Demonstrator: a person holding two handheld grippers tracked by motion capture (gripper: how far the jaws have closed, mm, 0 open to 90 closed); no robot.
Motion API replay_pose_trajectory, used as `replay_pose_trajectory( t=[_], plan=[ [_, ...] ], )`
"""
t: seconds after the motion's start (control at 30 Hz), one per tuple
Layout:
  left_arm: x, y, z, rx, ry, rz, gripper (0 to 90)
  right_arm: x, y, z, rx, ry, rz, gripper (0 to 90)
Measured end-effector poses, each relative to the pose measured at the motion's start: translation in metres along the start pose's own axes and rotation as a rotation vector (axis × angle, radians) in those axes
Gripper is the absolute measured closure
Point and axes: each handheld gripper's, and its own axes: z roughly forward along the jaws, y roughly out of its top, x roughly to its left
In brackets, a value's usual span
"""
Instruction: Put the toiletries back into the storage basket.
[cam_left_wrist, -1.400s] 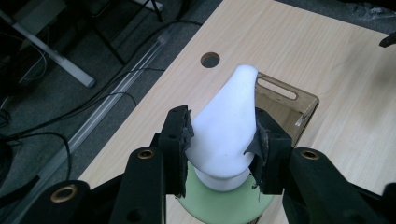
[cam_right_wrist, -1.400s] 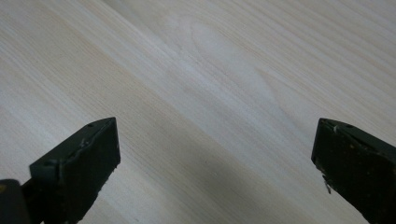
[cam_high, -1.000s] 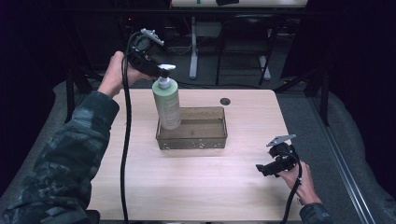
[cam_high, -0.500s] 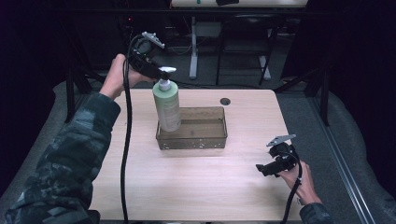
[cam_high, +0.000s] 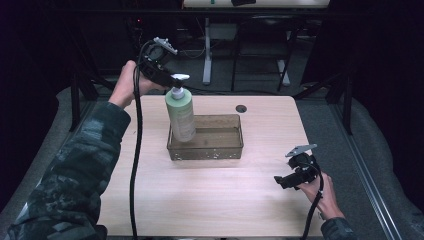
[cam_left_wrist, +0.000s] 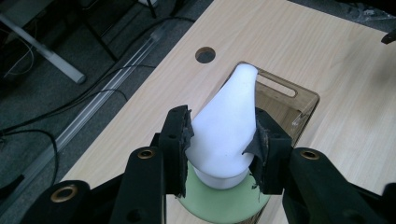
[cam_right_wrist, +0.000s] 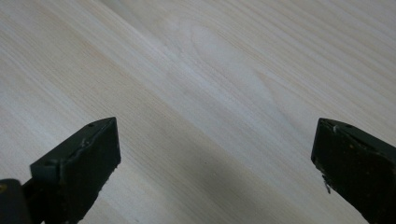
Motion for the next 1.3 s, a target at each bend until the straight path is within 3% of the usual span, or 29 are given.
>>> replay_pose_trajectory(
  t=[1.3],
  plan=[
    [-0.004,-0.030,0.038,0.047,-0.054,-0.023,62.2,0.000,0.000,-0.001,-0.001,-0.002,-0.002,1.0]
  ],
)
